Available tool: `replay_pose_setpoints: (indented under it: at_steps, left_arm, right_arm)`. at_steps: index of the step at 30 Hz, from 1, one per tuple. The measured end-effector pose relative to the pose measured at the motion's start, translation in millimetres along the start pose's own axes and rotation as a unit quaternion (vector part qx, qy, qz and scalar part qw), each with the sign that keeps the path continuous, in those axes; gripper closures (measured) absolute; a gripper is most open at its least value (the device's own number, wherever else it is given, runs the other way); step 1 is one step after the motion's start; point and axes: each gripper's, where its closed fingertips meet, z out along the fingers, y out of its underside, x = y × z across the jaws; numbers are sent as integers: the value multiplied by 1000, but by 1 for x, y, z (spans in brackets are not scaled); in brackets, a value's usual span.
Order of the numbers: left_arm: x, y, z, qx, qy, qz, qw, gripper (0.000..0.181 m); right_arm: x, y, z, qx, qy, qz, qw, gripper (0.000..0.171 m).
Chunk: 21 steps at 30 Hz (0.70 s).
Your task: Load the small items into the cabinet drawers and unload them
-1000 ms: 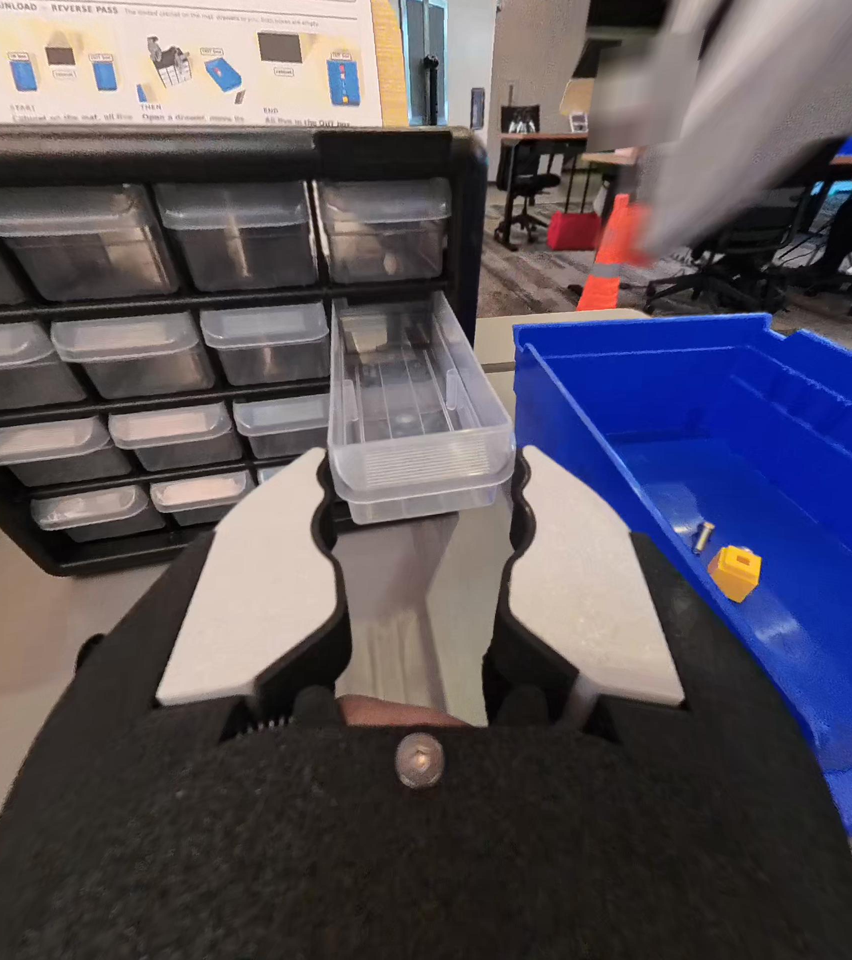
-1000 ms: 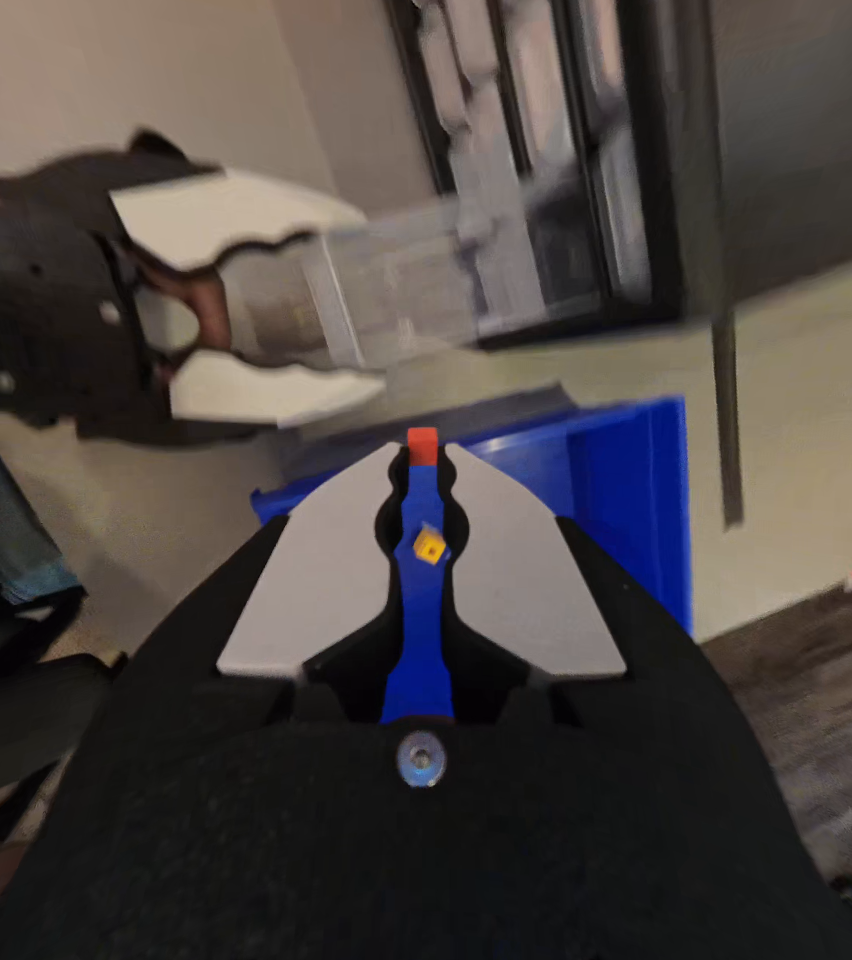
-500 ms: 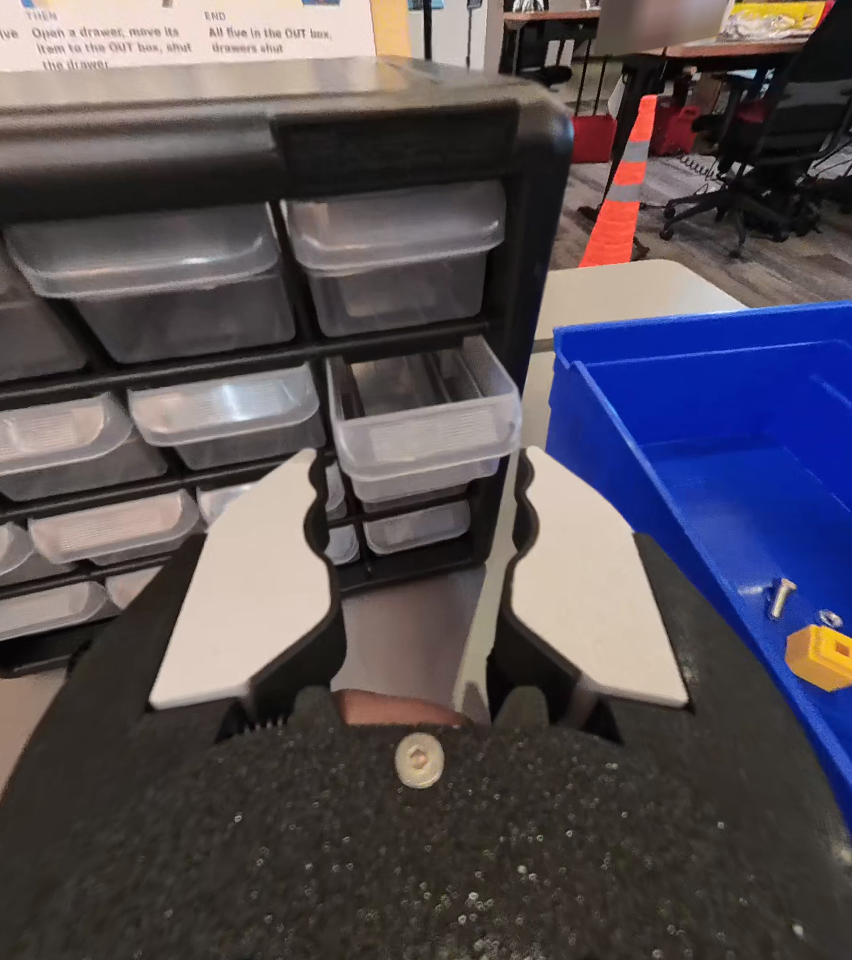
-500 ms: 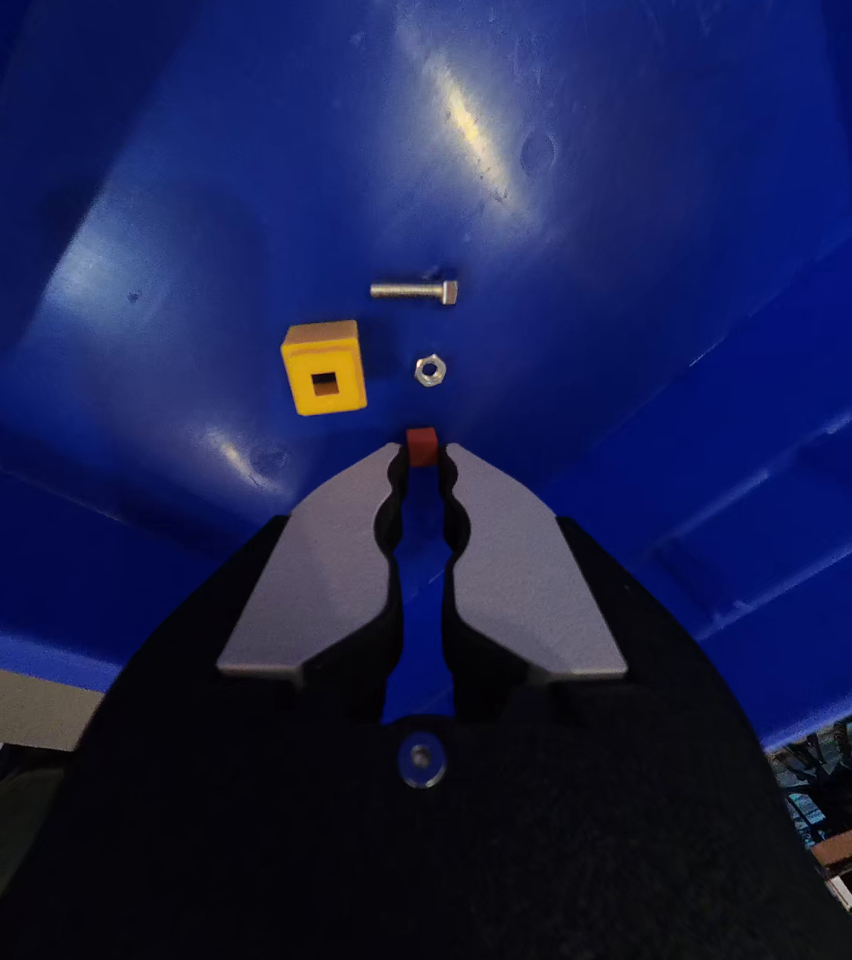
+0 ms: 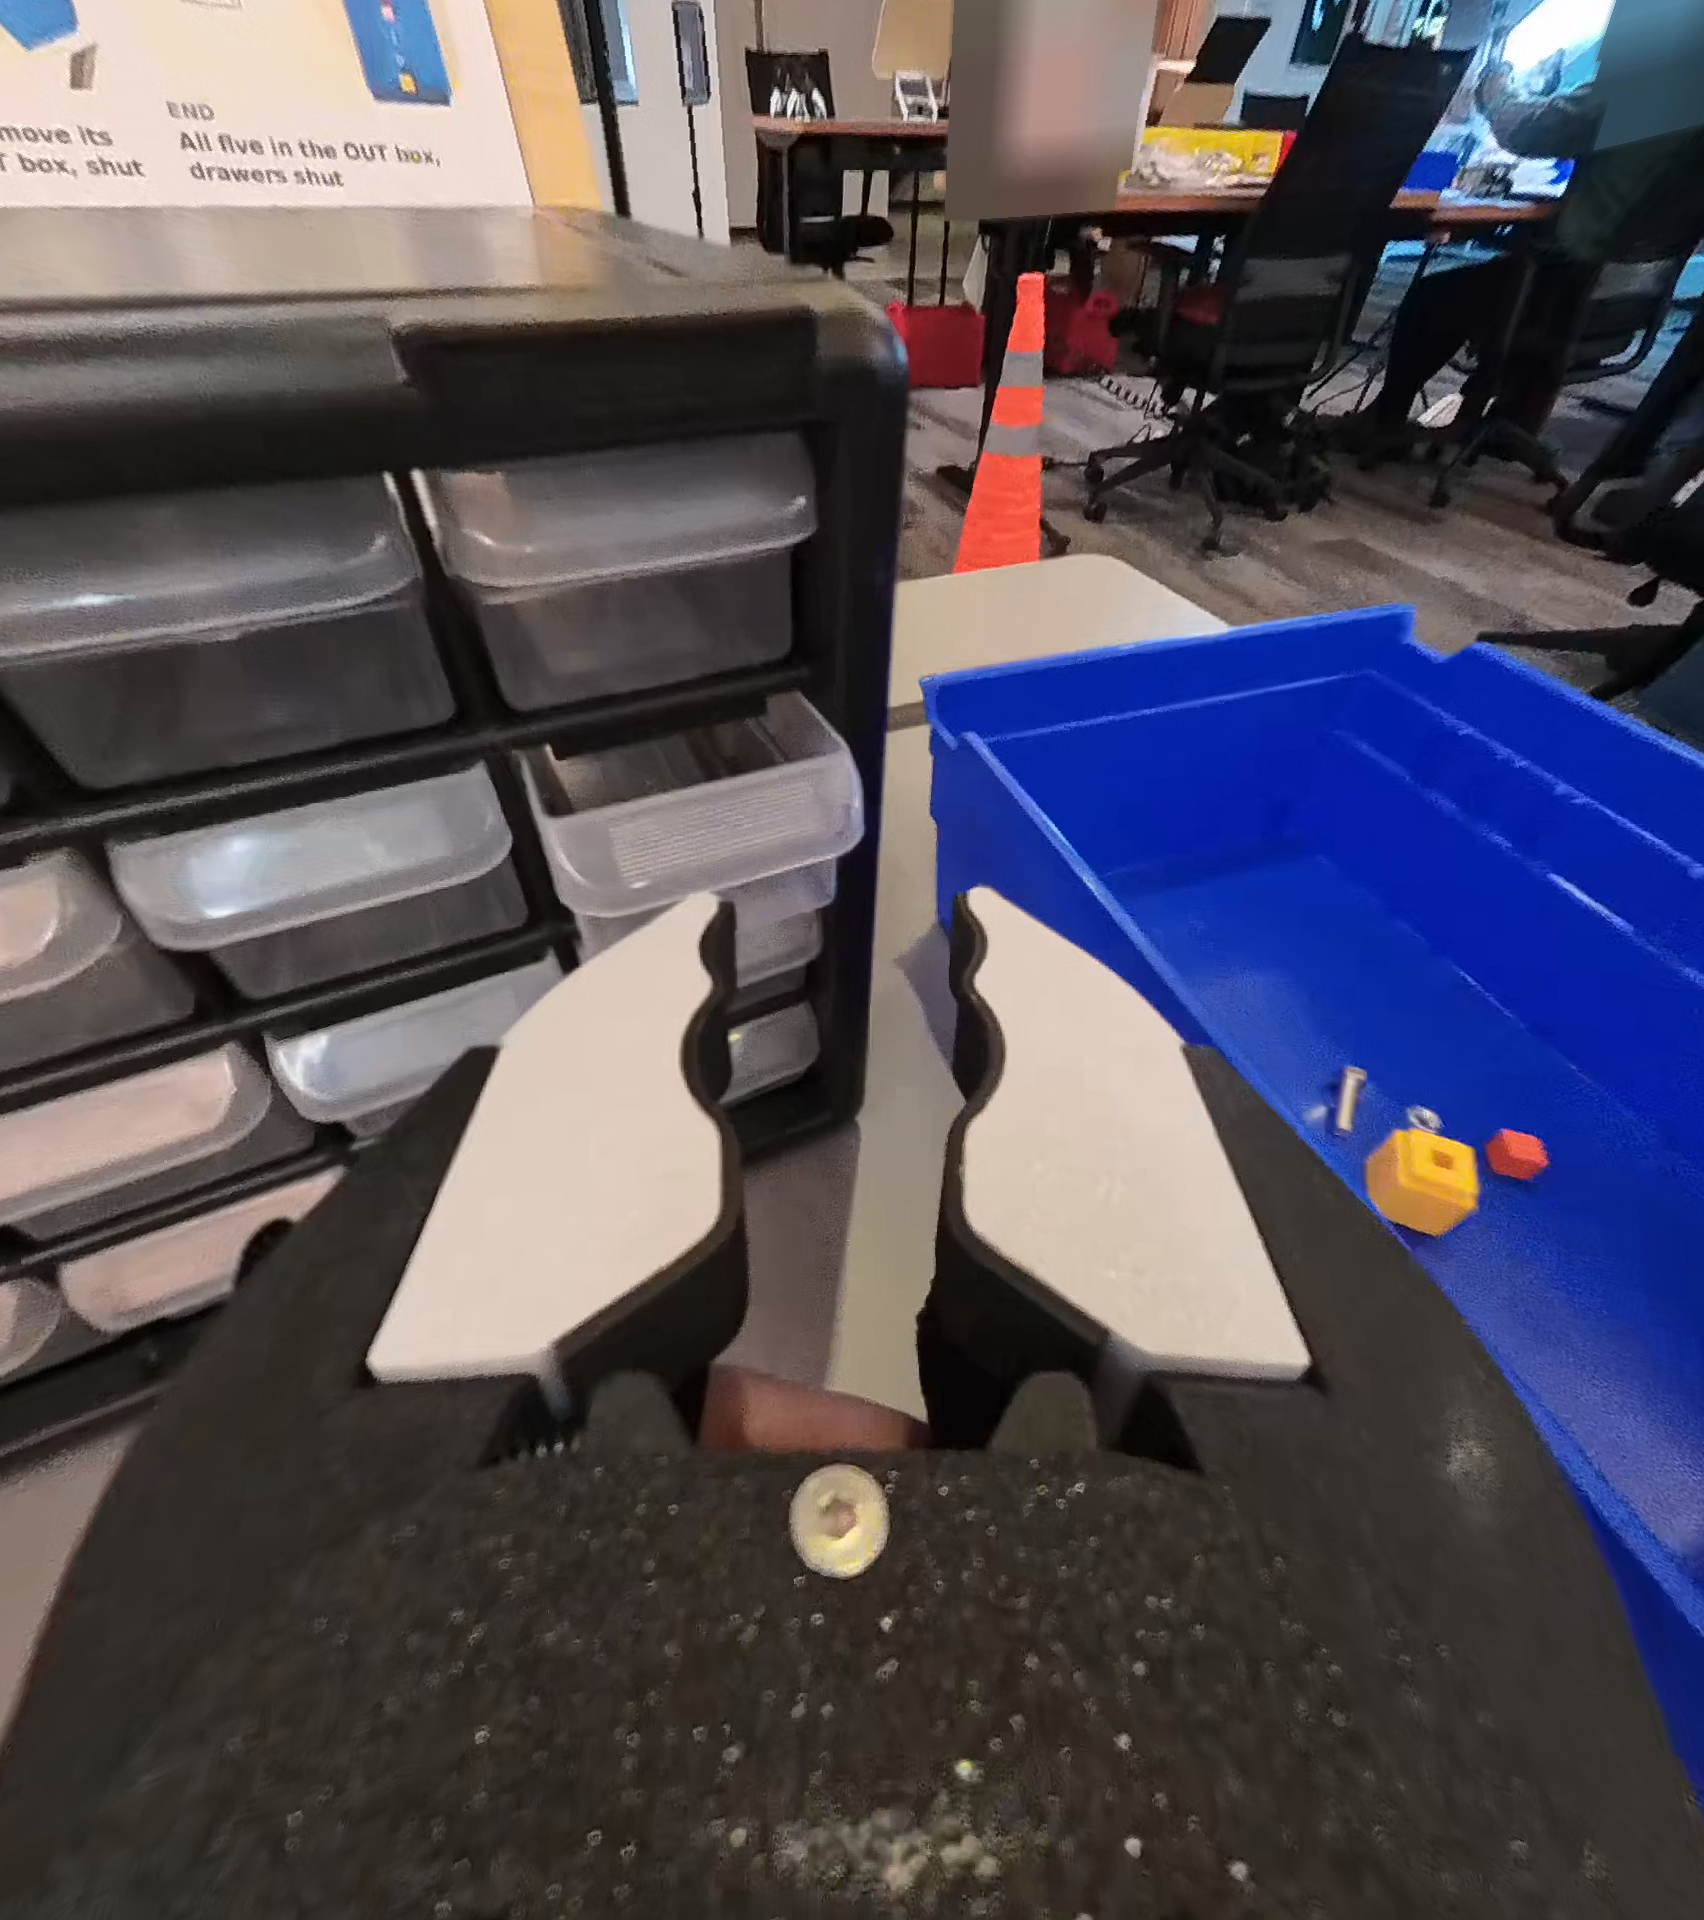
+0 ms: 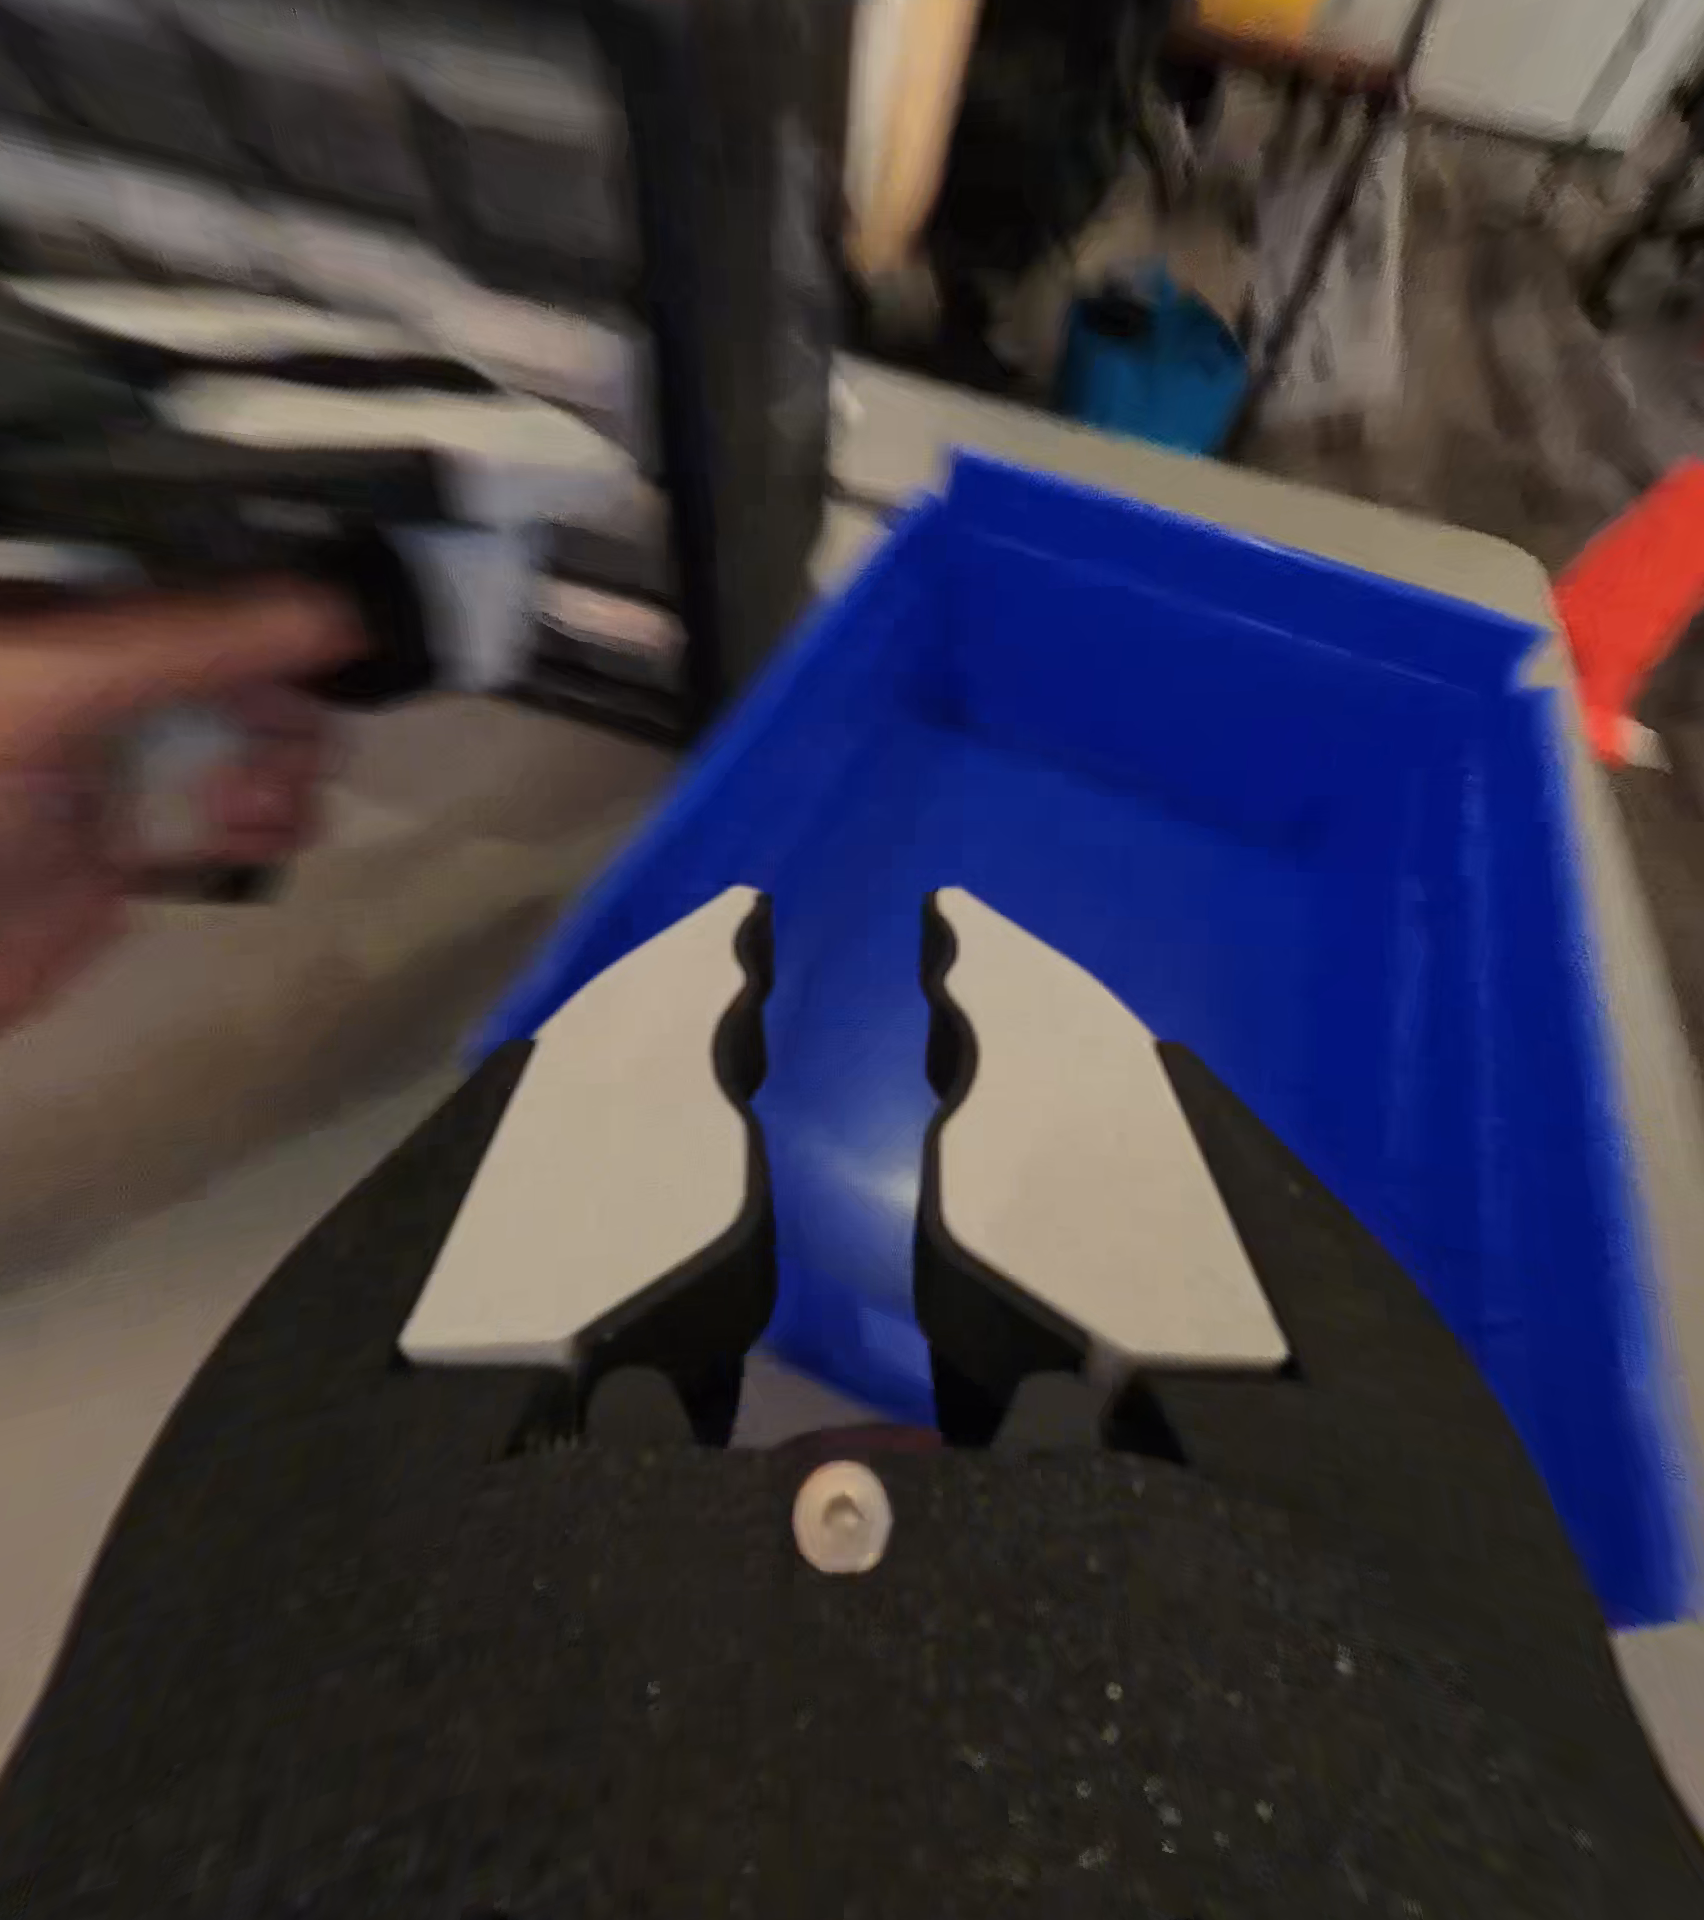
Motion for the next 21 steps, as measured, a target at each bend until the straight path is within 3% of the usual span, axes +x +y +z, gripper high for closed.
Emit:
replay_pose_setpoints:
  at_steps: [6,10,16,19,21]
  left_arm:
    - [-14,3,24,-26,-14,35,999,137]
    - [-19,12,16,-36,-14,90,995,135]
    - [-39,58,-29,-78,19,169,982,134]
    - [-44,75,-64,-79,42,138,986,137]
    - [-37,69,-73,-65,59,124,988,137]
  right_arm:
    - [-87,20,-50,103,-83,45,990,140]
    - [-103,42,-51,90,-91,10,992,138]
    - [-104,51,-45,80,-115,20,990,138]
    - [-105,50,-46,83,-126,40,988,138]
    - [-108,48,-44,83,-132,45,987,138]
